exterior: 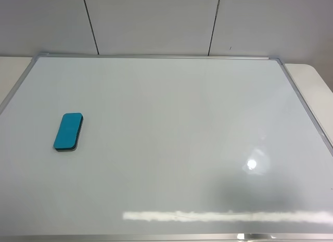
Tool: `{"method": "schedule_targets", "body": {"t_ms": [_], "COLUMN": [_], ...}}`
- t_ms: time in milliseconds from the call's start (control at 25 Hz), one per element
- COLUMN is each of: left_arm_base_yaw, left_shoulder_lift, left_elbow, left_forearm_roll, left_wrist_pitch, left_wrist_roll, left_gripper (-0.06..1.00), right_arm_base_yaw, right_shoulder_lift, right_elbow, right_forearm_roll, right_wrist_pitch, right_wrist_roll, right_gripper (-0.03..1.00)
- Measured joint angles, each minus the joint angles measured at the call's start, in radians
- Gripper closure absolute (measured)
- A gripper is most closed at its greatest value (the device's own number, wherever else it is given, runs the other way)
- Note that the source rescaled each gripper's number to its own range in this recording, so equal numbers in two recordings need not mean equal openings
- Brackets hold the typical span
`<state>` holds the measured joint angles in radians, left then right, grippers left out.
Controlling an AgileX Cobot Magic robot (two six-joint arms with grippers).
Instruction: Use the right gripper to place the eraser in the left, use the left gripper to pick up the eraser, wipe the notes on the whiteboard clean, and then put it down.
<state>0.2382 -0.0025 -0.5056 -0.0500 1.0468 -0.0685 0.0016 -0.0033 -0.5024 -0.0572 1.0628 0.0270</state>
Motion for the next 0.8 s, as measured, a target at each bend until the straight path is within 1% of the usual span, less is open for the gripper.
{"method": "schedule_targets", "body": {"t_ms": [120, 320, 400, 600, 800], "left_arm_base_yaw": [-0.027, -0.14, -0.167, -0.176, -0.178], "left_shoulder_lift": [0.0, 0.0, 0.0, 0.0, 0.0], "left_elbow": [0.0, 0.0, 0.0, 0.0, 0.0], "left_forearm_roll": [0.001, 0.002, 0.004, 0.025, 0.03], "left_wrist_pitch": [0.0, 0.0, 0.0, 0.0, 0.0], "left_wrist_roll": [0.0, -0.002, -0.004, -0.02, -0.025], "left_gripper": [-0.06, -0.06, -0.06, -0.06, -0.06], "right_arm_base_yaw": [0.0, 0.0, 0.0, 0.0, 0.0], "right_shoulder_lift": [0.0, 0.0, 0.0, 0.0, 0.0], "right_elbow": [0.0, 0.0, 0.0, 0.0, 0.0], "right_forearm_roll": [0.0, 0.0, 0.0, 0.0, 0.0], "right_wrist_pitch": [0.0, 0.0, 0.0, 0.0, 0.0], "right_wrist_roll": [0.0, 0.0, 0.0, 0.0, 0.0], "right_gripper": [-0.03, -0.03, -0.03, -0.03, -0.03]}}
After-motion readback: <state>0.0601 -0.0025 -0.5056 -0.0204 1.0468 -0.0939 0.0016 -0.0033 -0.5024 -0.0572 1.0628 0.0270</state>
